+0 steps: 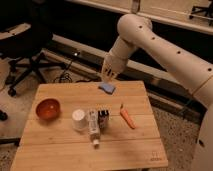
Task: Place the ceramic cup over the eraser
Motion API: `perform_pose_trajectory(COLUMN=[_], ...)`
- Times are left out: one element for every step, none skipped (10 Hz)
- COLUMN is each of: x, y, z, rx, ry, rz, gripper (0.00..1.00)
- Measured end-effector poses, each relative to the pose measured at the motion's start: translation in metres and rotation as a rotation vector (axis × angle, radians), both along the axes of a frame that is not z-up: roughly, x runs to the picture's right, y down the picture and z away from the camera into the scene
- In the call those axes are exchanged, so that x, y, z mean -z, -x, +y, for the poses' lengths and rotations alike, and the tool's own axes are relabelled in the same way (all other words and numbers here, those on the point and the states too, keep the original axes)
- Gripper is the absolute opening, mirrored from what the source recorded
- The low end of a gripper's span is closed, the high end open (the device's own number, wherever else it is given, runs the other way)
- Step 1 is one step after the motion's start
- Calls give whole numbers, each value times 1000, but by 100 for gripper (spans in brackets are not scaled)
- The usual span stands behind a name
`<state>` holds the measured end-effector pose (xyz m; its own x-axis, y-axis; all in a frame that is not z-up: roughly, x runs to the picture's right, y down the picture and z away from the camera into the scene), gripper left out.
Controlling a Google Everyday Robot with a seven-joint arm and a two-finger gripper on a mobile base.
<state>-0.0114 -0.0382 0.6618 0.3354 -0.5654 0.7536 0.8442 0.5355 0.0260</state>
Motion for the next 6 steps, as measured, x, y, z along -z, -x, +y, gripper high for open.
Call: perform_pose_trajectory(x=[-9, -14, -22, -27, -34, -40], y=[15, 27, 41, 55, 69, 80], z=[18, 31, 45, 55, 64, 71], rx=[12, 19, 29, 38, 60, 91], ry=[36, 61, 87, 98, 94, 74], rz=[-34, -60, -90, -116, -133, -138], gripper=[2, 0, 3, 11, 22, 32])
